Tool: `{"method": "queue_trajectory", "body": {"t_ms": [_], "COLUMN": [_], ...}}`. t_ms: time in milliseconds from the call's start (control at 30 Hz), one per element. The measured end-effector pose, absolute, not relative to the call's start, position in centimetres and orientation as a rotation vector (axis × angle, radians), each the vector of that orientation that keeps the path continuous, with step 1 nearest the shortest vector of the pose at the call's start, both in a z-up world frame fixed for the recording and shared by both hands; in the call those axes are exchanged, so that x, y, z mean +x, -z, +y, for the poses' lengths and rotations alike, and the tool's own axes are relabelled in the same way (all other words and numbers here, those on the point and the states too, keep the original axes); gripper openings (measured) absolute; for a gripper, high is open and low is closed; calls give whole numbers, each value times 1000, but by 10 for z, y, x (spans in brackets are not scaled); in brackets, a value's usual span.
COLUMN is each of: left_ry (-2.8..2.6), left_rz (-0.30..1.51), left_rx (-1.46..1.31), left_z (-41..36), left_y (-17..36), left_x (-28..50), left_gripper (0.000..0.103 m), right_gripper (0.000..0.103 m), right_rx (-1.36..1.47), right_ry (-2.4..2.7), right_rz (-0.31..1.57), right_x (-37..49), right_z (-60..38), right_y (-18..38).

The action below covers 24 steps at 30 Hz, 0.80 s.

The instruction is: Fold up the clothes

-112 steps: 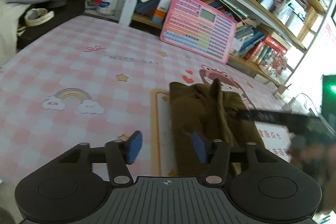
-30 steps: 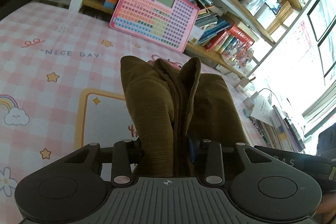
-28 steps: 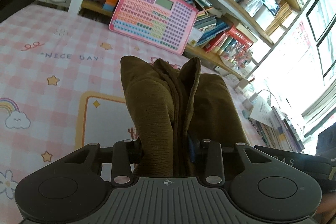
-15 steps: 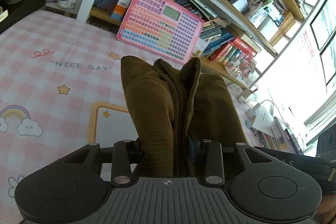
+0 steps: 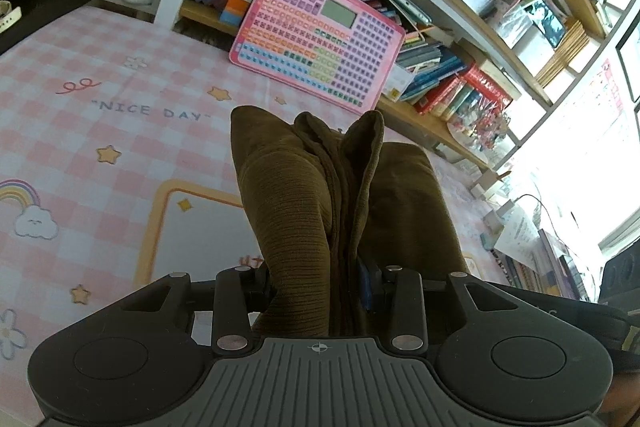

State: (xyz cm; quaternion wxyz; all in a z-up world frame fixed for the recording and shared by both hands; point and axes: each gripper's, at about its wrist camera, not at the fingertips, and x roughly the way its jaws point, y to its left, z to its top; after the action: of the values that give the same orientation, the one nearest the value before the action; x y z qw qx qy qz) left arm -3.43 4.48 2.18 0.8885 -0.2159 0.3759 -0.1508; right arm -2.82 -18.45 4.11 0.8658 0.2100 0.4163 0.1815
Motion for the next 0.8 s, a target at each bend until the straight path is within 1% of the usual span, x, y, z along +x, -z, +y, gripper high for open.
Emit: {"method": "queue_trajectory", "body": {"t_ms": [400, 567, 800], "left_ry": [286, 303, 327], "left_rz": [816, 807, 782], "left_rx": [-394, -402, -411], "left_z": [9, 19, 52], "left_y": [-27, -29, -26], "left_x": [-16, 10, 74], "left_gripper": [36, 36, 36], "right_gripper": [29, 28, 29], "right_rx": [489, 474, 406], "right_ry": [-412, -420, -420], "right_rz": [885, 868, 819], "right_x": [-9, 16, 78], "right_z": [-222, -216, -179], "right_y": [-33, -38, -45]}}
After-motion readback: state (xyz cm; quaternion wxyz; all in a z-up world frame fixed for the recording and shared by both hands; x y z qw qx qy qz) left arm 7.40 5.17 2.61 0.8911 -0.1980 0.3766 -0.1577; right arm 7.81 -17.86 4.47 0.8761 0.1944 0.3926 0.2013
